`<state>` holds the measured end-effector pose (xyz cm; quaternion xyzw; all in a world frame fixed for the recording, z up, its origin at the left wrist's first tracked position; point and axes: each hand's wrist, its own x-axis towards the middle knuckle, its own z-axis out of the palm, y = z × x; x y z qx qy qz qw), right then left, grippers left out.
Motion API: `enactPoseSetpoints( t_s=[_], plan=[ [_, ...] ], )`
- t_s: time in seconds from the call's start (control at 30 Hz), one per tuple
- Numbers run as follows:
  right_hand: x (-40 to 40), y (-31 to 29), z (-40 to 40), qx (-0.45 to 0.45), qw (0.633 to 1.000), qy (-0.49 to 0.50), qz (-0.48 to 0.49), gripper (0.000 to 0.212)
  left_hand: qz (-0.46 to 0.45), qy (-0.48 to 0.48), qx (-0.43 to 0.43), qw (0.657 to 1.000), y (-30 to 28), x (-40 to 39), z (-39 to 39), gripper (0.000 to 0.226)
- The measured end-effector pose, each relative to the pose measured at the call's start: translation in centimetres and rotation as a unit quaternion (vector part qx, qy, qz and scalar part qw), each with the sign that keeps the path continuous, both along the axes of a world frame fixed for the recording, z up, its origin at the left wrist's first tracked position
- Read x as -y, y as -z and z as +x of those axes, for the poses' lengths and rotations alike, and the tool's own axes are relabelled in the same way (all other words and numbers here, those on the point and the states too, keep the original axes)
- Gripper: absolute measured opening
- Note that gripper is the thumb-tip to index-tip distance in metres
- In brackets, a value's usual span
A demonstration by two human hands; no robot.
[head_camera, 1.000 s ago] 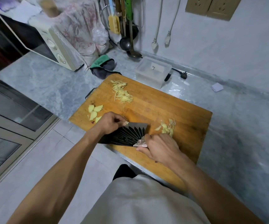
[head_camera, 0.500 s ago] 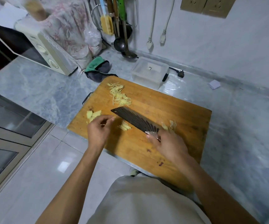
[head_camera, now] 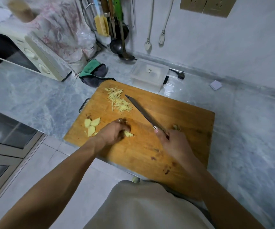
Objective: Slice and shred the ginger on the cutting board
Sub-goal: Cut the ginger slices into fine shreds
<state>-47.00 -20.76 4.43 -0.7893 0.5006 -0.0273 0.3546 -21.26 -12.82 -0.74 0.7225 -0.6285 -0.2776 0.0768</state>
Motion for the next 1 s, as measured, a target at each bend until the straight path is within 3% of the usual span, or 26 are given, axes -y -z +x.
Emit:
enactPoseSetpoints(
  t_s=[0.1, 0.17, 0.27, 0.43, 0.67, 0.83, 1.0],
  plan=[
    [0.5, 0.1, 0.3, -0.007, 1.000, 0.004, 0.002, 0.058, -0.014, 0.042, 0.015, 0.999, -0.1, 0.2, 0.4, 0.024],
    [1.0, -0.1, 0.6, -0.005, 1.000, 0.010, 0.016, 0.057, -0.018, 0.015, 0.017, 1.000, -0.1, 0.2, 0.5, 0.023],
    [1.9, -0.5, 1.2, -0.003, 1.000, 0.010, 0.025, 0.058, -0.062, -0.084, -0.029, 0.994, -0.2, 0.6, 1.2, 0.022],
    [3.5, -1.3, 2.5, 0.033, 0.999, 0.008, 0.019, 0.059, -0.132, -0.274, -0.104, 0.947, -1.2, 2.9, 3.1, 0.022],
    [4.6, -1.5, 3.4, 0.054, 0.998, -0.003, 0.015, 0.058, -0.177, -0.316, -0.113, 0.925, -2.0, 6.4, 5.0, 0.014],
    [4.7, -1.2, 3.3, 0.052, 0.998, -0.002, 0.017, 0.059, -0.187, -0.376, -0.192, 0.887, -2.2, 6.9, 5.4, 0.017],
    [4.5, -0.7, 3.0, 0.071, 0.997, -0.002, 0.032, 0.059, -0.194, -0.358, -0.204, 0.890, -2.6, 6.4, 5.1, 0.019]
  ],
)
